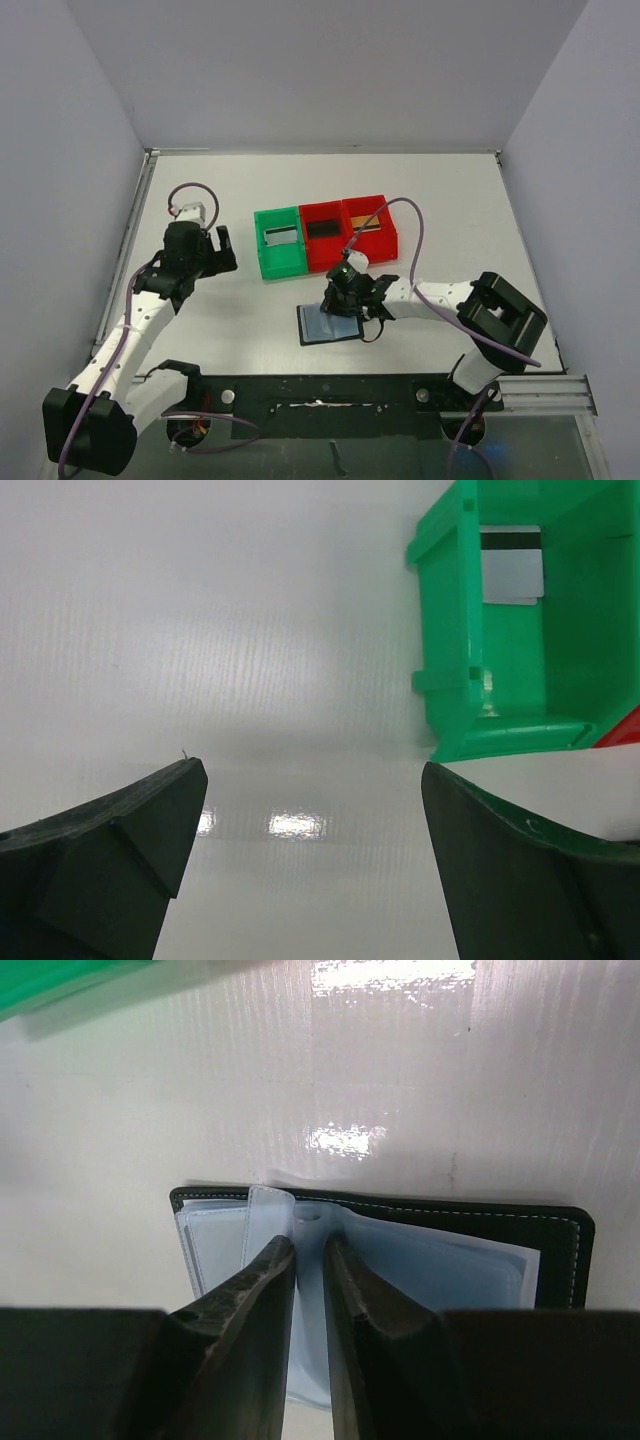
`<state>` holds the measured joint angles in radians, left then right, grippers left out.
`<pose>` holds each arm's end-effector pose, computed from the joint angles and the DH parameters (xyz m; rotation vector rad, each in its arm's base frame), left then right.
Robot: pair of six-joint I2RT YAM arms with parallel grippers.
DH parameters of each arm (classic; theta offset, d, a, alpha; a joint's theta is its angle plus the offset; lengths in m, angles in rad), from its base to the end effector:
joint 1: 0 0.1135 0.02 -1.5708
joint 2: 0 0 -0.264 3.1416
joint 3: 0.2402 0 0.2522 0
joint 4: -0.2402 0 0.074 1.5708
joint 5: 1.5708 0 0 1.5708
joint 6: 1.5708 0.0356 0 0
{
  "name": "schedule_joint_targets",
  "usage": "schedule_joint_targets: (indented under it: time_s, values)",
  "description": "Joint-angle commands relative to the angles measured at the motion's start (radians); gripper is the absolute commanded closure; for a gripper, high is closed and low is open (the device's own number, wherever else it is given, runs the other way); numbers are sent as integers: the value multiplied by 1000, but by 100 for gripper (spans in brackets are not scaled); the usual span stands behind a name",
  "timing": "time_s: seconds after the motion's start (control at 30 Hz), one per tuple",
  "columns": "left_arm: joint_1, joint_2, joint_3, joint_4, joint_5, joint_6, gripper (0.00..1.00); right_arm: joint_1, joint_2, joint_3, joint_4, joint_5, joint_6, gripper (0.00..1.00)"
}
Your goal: Take the credit cards out of the card holder
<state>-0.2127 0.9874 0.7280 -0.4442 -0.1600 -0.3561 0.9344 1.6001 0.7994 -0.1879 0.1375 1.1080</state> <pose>0.2064 -0.0388 0.2584 -0.2461 2.2530 -0.1199 0.1831 0.2395 0.1521 0.2856 2.6485 0.5846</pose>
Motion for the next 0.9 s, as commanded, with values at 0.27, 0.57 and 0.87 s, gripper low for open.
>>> schedule_joint_targets:
  time_s: [0.27,0.57,0.87]
  values:
    - [-185,-35,-43,249,483,-260,21,-95,-89,-228,269,-174,22,71]
    - [-323,-43,4,111,212,-272,23,13,-25,10,-72,31,-59,42]
    - [-321,-139,-10,61,110,-319,23,75,75,116,-166,86,-77,28]
